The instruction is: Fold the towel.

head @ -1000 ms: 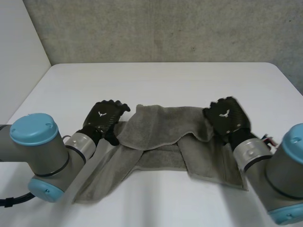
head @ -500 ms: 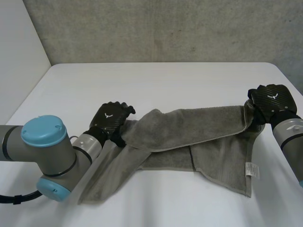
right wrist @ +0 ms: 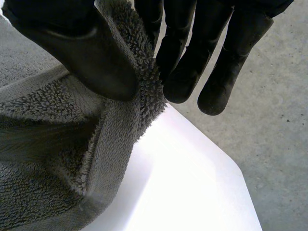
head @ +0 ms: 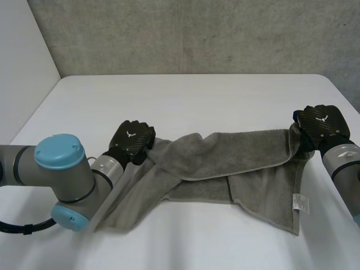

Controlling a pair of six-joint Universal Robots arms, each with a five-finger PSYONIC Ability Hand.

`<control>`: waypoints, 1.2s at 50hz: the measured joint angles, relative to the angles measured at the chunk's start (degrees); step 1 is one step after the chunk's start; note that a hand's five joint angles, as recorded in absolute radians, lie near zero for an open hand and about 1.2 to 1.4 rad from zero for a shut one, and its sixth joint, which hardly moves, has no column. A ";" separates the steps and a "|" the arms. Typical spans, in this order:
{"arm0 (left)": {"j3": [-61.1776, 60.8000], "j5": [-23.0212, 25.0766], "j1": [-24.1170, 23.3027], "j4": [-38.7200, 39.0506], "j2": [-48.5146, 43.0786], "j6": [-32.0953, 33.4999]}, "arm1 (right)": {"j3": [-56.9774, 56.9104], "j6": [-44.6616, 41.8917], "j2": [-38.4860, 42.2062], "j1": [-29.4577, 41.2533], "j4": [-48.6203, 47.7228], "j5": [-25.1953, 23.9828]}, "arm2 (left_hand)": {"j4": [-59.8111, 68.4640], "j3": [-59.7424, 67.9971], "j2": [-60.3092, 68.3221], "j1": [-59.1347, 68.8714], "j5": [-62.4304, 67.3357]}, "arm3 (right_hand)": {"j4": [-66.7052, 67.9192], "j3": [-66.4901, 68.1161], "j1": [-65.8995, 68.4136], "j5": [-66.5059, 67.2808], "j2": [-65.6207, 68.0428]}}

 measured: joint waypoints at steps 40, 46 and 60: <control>4.15 -9.95 4.75 3.25 21.00 0.66 | -37.60 9.33 0.88 4.48 29.45 -4.80 | 9.65 9.67 9.61 7.82 8.84 | 0.01 -0.01 0.33 0.01 0.77; -9.01 -7.59 5.98 3.48 19.73 0.92 | -25.40 3.19 2.56 4.50 26.03 -10.22 | 9.66 9.68 9.63 7.85 8.84 | 0.08 -0.01 0.32 0.01 1.15; -18.92 -6.43 5.90 1.45 16.95 1.11 | -11.87 -5.07 7.09 4.06 20.41 -8.56 | 9.66 9.68 9.64 8.08 8.84 | -9.40 -9.79 -8.24 -8.47 -7.66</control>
